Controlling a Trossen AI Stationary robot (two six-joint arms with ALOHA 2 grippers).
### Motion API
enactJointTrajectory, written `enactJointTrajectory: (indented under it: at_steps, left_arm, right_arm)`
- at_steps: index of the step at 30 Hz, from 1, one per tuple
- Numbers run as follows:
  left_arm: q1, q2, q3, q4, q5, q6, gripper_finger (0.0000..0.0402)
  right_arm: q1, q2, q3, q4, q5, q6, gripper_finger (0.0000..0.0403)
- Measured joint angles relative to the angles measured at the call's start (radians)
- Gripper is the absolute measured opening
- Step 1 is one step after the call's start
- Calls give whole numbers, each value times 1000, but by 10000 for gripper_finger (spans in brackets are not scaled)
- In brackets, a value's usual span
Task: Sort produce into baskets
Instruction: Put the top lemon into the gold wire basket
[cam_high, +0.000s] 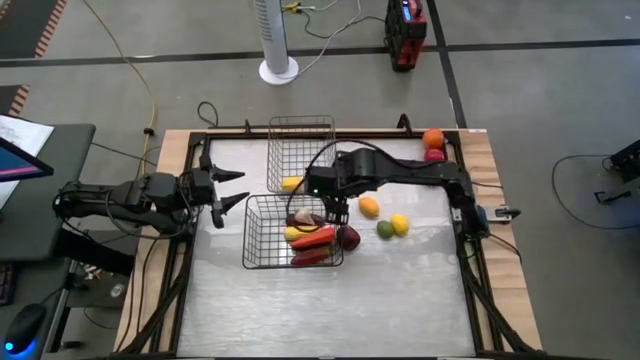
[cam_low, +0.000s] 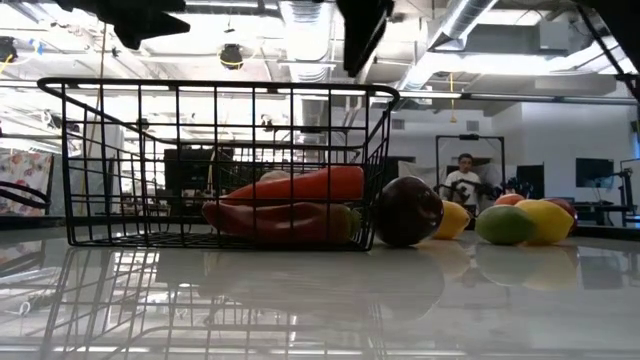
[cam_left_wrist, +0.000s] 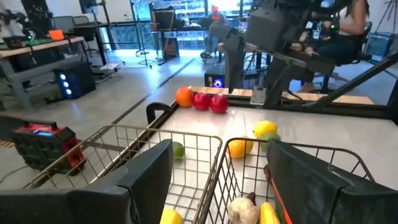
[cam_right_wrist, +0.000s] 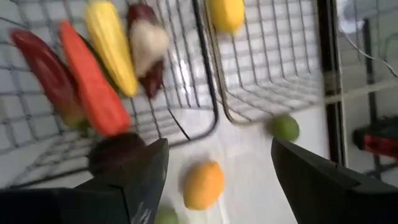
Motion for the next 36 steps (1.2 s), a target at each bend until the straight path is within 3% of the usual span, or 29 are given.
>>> enactJointTrajectory:
  at_steps: [4,13,19,25,36]
  left_arm:
    - [0,0,0,-33,-1,-7,249]
    - [0,0,0,-35,-5,-4,249]
    - [0,0,0,-39,-1,-15,249]
    - [0,0,0,-39,-6,-18,249]
    - [0,0,0,-43,-7,8,249]
  right_arm:
    - [7,-144,-225,74,25,81,310]
    - [72,-570,-927,515,36,312,310]
    - [46,-653,-1227,734,40,404,311]
    - [-40,-592,-1369,970,42,373,312]
    - [-73,-439,-1389,1023,43,315,311]
